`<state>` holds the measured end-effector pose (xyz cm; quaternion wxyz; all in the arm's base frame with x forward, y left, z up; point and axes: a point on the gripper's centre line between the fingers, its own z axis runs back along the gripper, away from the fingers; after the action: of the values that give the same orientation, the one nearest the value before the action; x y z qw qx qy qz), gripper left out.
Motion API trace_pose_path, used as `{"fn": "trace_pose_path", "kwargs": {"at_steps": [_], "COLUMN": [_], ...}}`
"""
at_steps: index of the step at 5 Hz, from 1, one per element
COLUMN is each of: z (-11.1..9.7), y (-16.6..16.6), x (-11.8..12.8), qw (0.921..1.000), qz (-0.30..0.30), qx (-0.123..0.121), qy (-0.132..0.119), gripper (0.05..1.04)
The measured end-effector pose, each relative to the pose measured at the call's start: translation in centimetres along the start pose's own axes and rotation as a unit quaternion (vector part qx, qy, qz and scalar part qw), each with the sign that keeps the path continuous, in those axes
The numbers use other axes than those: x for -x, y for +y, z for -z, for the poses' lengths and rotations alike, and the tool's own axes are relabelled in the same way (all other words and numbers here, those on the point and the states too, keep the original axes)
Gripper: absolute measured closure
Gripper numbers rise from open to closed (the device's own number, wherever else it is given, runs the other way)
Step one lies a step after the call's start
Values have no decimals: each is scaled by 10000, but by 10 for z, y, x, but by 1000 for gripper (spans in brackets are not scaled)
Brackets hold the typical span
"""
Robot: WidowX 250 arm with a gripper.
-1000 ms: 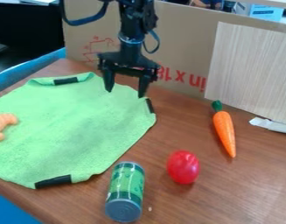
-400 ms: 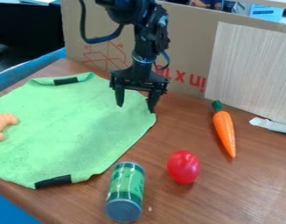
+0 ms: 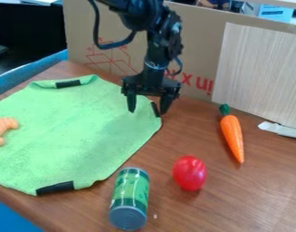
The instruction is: Fold the cloth from top right to bottom left
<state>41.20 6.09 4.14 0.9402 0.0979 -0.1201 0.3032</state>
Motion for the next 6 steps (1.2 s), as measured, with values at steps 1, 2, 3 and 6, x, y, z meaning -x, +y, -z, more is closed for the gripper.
{"fn": "trace_pose_path", "kwargs": {"at_steps": [1,2,3,6], "z": [3,6,6,-3], "y": [-8,-12,-12,-15], "x": [1,1,0,0], "qw": [10000,9999,9999,9991], "qz": [-22,-81,-142,-67], "qx": [22,61,84,398], "qy": [2,35,29,154], "gripper": [110,381,716,1029]}}
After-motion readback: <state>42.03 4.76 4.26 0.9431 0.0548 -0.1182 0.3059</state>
